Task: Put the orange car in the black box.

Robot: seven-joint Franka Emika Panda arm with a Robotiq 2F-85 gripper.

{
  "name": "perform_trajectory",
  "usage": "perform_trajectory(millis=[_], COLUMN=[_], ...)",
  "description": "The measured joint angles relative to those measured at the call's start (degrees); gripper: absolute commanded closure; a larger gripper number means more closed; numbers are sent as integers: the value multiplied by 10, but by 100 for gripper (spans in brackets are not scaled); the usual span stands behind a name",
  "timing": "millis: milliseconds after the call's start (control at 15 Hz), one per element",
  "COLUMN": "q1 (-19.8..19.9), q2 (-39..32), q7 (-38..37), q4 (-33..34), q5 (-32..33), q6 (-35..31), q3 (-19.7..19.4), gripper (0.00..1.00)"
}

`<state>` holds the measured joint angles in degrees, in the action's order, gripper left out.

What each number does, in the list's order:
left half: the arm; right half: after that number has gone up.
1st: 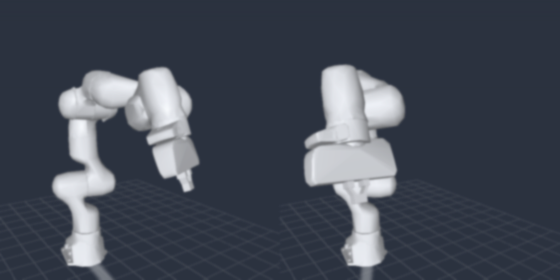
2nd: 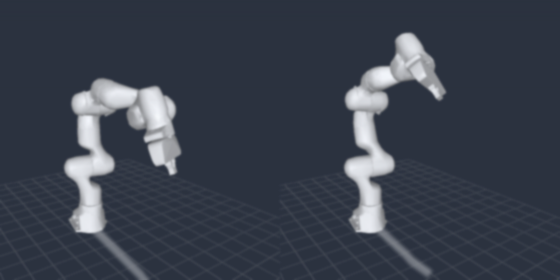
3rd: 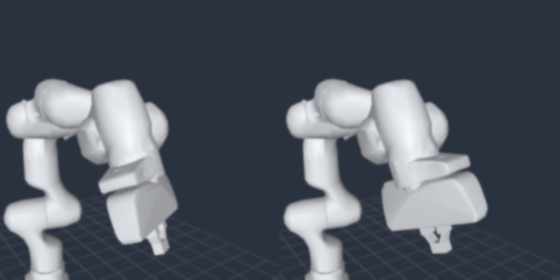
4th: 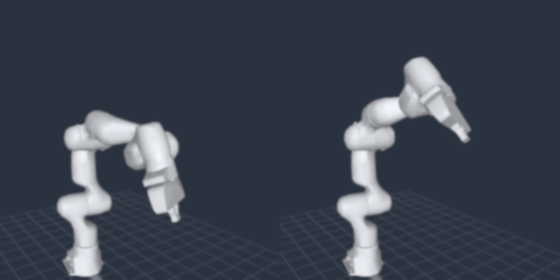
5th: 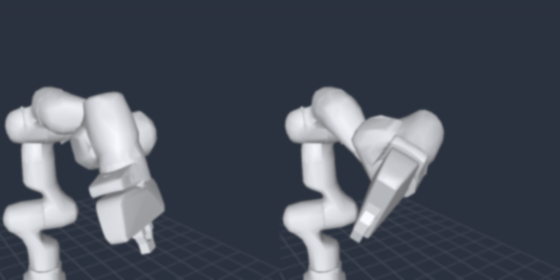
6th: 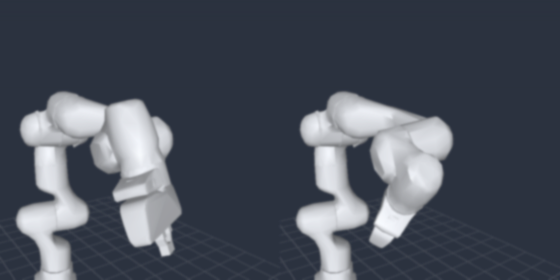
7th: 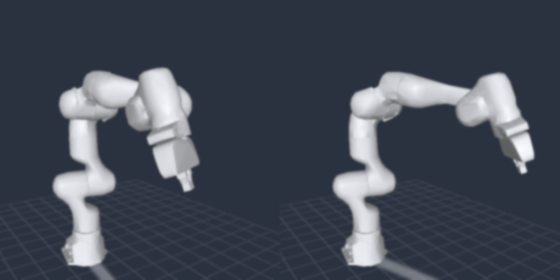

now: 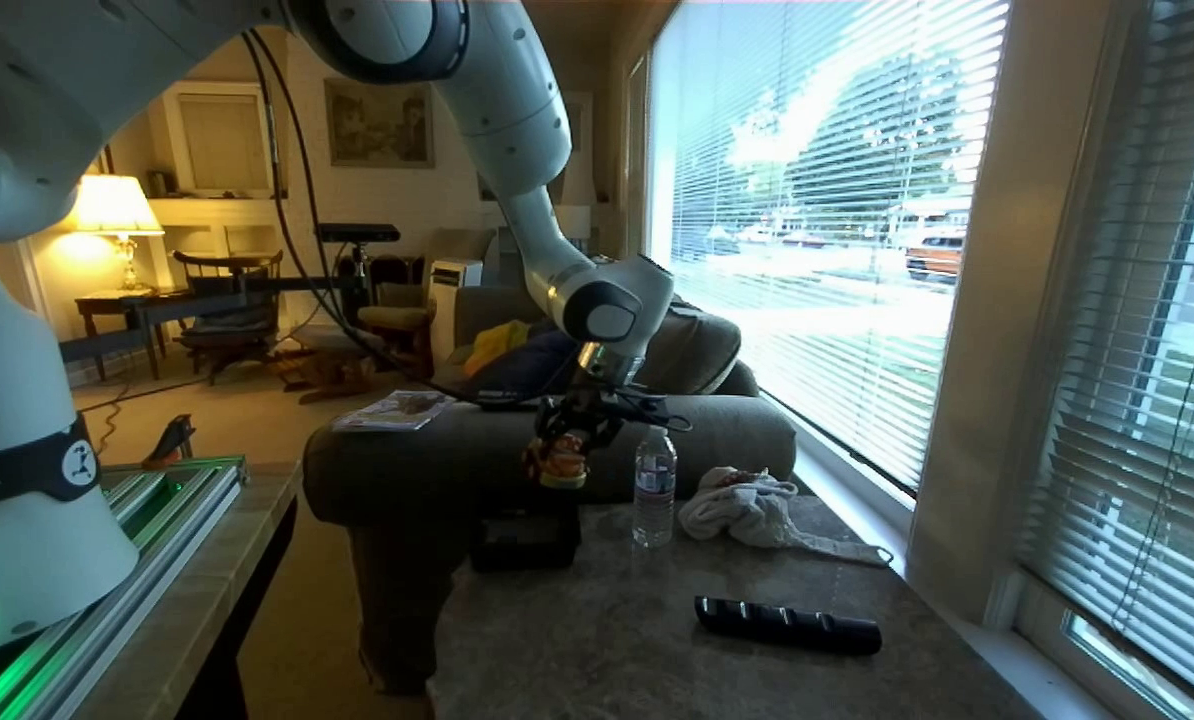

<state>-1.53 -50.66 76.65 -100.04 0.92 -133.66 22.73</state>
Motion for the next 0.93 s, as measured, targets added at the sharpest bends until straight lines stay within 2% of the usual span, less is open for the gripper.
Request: perform_trajectory(millis=[467, 733, 933], q1=[-1, -7, -18], q2=[-3, -14, -24], q7=[19, 29, 29], q4=[8, 20, 29], q5=[-1, -1, 3], q6=[100, 148, 160], q3=[1, -13, -31], gripper=[56, 56, 56])
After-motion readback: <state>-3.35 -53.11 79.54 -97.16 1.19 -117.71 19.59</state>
